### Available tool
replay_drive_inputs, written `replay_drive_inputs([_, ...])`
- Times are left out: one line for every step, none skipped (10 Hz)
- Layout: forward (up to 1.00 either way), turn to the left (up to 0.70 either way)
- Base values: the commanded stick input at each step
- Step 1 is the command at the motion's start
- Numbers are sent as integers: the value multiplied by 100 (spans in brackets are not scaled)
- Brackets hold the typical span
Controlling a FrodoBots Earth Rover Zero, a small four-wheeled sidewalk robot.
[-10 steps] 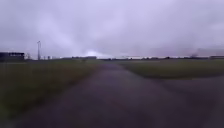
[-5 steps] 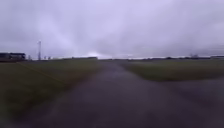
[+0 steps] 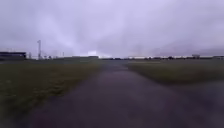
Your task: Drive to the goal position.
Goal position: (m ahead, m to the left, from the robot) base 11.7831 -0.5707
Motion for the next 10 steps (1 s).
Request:
replay_drive_inputs([100,0])
replay_drive_inputs([100,0])
replay_drive_inputs([100,0])
replay_drive_inputs([100,0])
replay_drive_inputs([100,0])
replay_drive_inputs([100,0])
replay_drive_inputs([100,0])
replay_drive_inputs([100,0])
replay_drive_inputs([100,0])
replay_drive_inputs([100,0])
